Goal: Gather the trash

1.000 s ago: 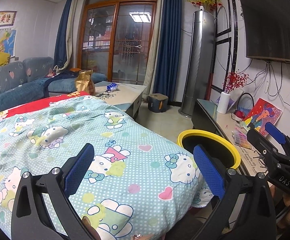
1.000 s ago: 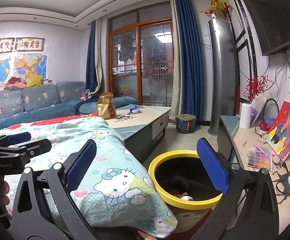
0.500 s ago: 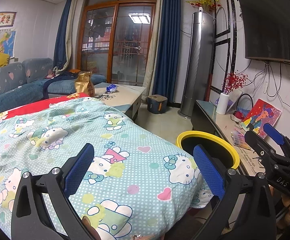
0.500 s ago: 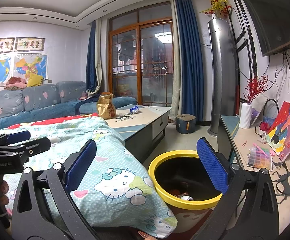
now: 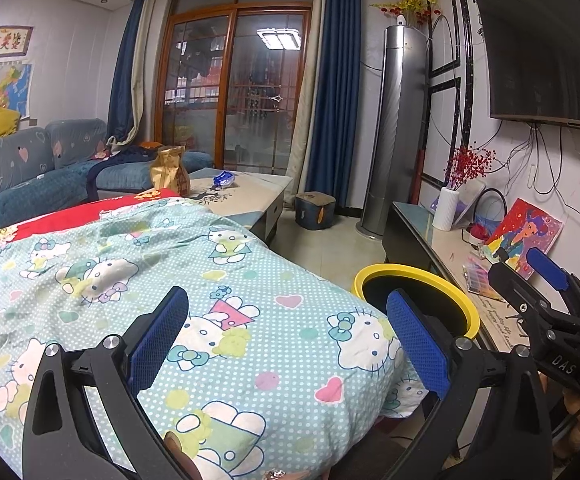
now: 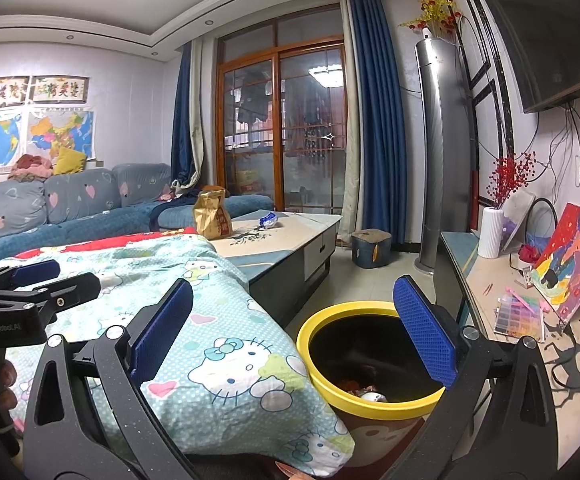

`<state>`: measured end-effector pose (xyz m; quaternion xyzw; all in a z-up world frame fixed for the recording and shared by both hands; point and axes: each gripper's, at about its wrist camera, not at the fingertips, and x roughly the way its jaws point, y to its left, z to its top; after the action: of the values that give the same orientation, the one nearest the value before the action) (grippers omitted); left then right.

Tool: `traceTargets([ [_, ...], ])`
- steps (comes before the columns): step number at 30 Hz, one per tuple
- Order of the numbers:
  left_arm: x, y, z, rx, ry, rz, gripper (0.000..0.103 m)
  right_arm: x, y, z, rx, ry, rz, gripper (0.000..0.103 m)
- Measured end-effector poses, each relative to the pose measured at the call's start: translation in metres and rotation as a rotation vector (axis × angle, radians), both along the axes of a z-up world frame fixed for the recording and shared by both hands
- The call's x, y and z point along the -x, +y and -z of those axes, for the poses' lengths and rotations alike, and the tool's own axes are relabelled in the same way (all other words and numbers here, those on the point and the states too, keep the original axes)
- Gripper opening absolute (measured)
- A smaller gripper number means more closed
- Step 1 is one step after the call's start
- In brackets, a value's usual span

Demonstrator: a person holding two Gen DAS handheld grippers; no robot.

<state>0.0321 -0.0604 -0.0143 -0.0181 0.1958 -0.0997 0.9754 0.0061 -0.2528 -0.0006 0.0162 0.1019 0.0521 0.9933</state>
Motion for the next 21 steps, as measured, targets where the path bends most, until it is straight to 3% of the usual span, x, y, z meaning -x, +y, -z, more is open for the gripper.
traceTargets([
  [21, 0.0012, 0.0037, 0.0008, -0.001, -0.014, -0.016, 0.097, -0.0007, -0.0003, 0.0000, 0.001, 0.004, 0.005, 0.093],
])
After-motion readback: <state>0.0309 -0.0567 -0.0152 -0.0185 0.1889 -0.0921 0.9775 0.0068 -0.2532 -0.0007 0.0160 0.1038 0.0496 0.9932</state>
